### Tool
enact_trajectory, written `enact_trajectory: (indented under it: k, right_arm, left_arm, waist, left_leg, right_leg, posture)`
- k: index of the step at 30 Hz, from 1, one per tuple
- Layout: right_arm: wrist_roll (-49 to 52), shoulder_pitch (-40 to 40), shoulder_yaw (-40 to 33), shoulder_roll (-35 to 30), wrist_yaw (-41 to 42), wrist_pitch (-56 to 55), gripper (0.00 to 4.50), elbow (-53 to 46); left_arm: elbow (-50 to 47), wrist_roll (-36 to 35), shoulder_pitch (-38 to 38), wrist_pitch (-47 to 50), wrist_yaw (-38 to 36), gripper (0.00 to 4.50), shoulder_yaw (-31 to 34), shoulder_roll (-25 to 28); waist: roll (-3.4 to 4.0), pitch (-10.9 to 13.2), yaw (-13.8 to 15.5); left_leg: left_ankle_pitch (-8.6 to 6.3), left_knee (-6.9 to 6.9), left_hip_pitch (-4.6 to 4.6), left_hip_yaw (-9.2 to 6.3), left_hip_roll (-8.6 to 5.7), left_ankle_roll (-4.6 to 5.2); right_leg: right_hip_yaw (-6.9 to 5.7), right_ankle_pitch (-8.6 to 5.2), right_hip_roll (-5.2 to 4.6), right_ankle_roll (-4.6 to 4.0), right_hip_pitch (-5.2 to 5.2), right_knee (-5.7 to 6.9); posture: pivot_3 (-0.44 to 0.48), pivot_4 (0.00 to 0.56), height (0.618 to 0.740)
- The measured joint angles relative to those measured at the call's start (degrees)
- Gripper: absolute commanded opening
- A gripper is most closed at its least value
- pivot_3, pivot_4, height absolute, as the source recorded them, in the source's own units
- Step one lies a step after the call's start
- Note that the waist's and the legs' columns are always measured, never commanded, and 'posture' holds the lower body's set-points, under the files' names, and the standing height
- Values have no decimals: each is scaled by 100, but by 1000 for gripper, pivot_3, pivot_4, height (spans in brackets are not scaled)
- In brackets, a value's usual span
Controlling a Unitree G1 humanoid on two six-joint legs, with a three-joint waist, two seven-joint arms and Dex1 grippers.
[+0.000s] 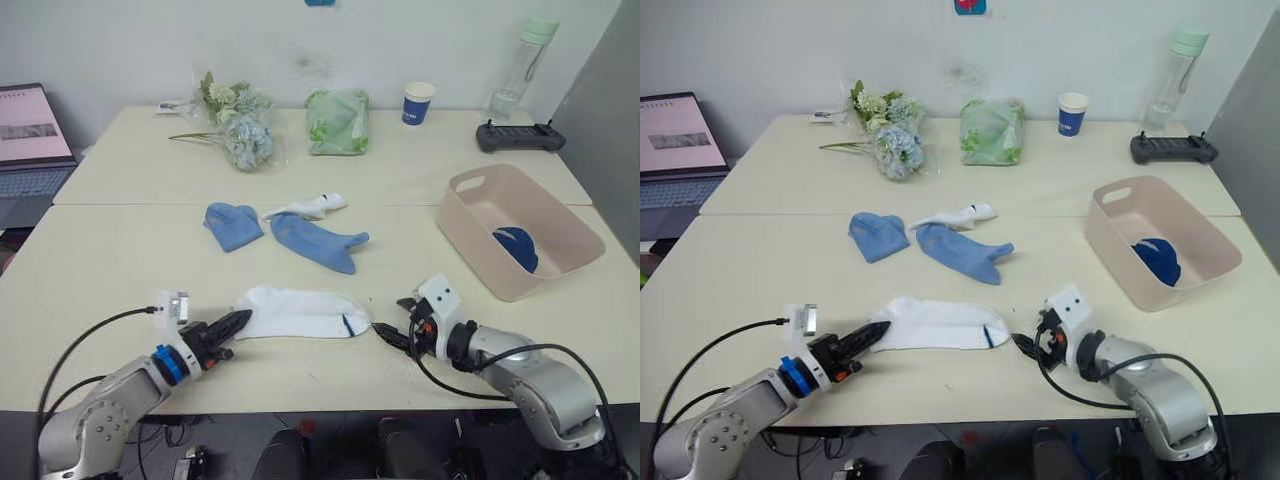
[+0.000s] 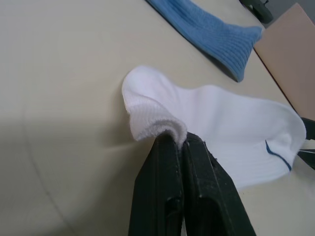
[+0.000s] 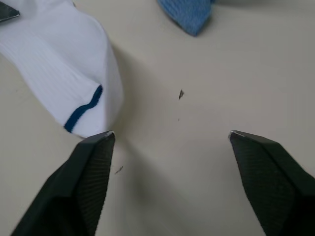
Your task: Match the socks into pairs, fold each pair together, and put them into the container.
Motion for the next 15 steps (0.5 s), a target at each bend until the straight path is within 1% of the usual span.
enact_trajectory:
  k: [4,6,7,8,9,10,12,14,15]
  right_arm:
    - [-13,-469,129,-225,325,-361,4485,-136]
    - [-28,-543,282,-324,455,-475,4485,-135]
    - [-43,-555,312,-344,511,-516,4485,-133]
    - [-51,-600,371,-380,576,-562,4485,-127]
    - [-59,-649,415,-420,656,-611,4485,-126]
    - [-78,-749,493,-552,814,-740,4485,-126]
    - [-176,-931,576,-837,1136,-1049,4485,-138]
    - [-234,-961,576,-1029,1345,-1261,4485,-164]
    - [-231,-952,568,-1101,1433,-1298,4485,-178]
  left_arm:
    - [-63,-491,-157,190,-236,0,917,932]
    - [-60,-722,-308,275,-350,0,1317,1399]
    - [-50,-808,-368,324,-392,0,1474,1562]
    - [-21,-882,-406,422,-498,0,1587,1842]
    - [3,-909,-451,509,-582,0,1632,2073]
    - [70,-1001,-565,685,-735,0,1632,2501]
    - [68,-1240,-889,995,-978,0,1710,3175]
    - [-87,-1580,-1254,1236,-1071,0,1677,3438]
    - [-189,-1701,-1398,1289,-1068,0,1563,3442]
  waist:
    - [0,0,17]
    - [-2,1,36]
    - [0,2,40]
    - [-2,5,38]
    - [-8,8,34]
    - [-24,20,37]
    - [-38,22,39]
    - [-23,29,38]
    - [-16,33,38]
  left_leg:
    - [0,-4,-2,-9,4,0]
    - [0,-3,-5,-10,0,0]
    - [0,-3,-5,-6,-7,0]
    - [0,-2,-6,-1,-9,0]
    - [0,-1,-5,2,-9,0]
    - [0,2,-6,-1,-10,0]
    - [0,-1,-5,-3,-9,1]
    - [-1,-2,-2,0,-12,2]
    - [-1,-4,-2,1,-13,2]
  right_leg:
    - [-9,-2,5,-1,-1,-2]
    - [-9,-2,1,-1,0,-8]
    - [-6,-2,-4,-1,1,-9]
    - [0,-2,-6,-1,1,-10]
    - [1,-2,-6,-1,1,-11]
    - [-3,-2,-5,-1,0,-8]
    - [-8,-2,-3,-1,2,-12]
    - [-5,-2,-5,0,9,-18]
    - [-2,-3,-8,1,9,-20]
  posture:
    - [0,150,740]
    - [0,150,740]
    - [0,150,740]
    - [0,150,740]
    - [0,150,740]
    - [0,150,740]
    - [0,150,740]
    - [0,150,740]
    - [0,150,740]
